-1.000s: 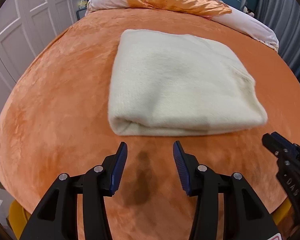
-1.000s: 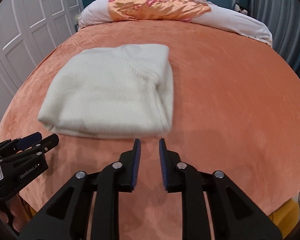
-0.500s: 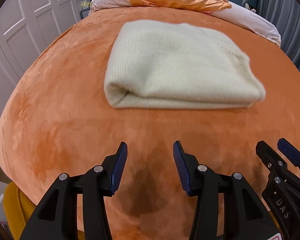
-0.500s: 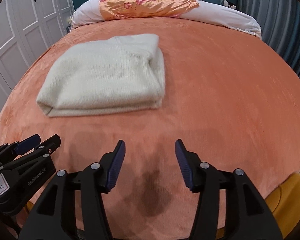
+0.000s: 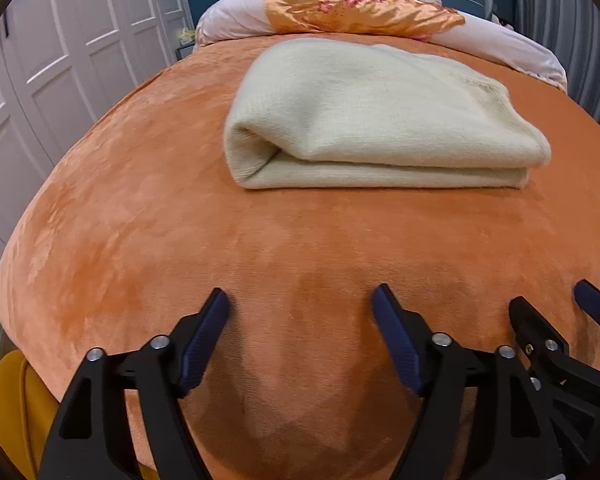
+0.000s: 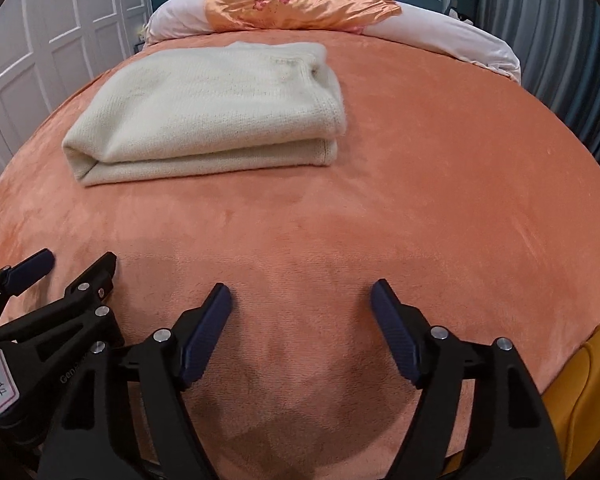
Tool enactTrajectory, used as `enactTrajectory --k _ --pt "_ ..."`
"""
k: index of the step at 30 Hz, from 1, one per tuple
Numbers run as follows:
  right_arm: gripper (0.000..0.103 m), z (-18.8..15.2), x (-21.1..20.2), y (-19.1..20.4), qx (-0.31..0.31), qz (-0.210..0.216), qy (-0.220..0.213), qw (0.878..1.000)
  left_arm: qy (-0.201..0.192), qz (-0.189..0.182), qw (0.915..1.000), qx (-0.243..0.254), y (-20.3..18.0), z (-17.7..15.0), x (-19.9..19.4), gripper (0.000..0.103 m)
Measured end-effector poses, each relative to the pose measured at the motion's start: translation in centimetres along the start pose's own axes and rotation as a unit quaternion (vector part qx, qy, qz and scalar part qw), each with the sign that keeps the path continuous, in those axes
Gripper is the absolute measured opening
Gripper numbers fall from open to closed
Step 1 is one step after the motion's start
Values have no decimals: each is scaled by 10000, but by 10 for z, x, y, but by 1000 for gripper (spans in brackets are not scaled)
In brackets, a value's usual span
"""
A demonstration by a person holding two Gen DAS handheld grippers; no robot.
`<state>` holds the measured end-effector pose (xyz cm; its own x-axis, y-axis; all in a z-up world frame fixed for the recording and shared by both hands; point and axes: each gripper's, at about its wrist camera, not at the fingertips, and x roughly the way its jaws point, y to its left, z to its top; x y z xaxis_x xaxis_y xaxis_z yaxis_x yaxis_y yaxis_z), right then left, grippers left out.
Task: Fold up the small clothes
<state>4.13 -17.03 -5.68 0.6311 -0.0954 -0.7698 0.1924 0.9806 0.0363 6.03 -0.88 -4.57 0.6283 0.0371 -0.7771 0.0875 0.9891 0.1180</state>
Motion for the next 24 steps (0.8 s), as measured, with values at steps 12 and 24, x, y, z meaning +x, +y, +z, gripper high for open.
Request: enactTrajectory --k 12,24 --pt "87 -8 5 -9 176 -66 -225 9996 -147 -58 9995 -288 8 -5 3 88" --pt "94 -5 9 -14 227 -116 -105 9996 -269 -37 9992 -308 8 -8 3 92"
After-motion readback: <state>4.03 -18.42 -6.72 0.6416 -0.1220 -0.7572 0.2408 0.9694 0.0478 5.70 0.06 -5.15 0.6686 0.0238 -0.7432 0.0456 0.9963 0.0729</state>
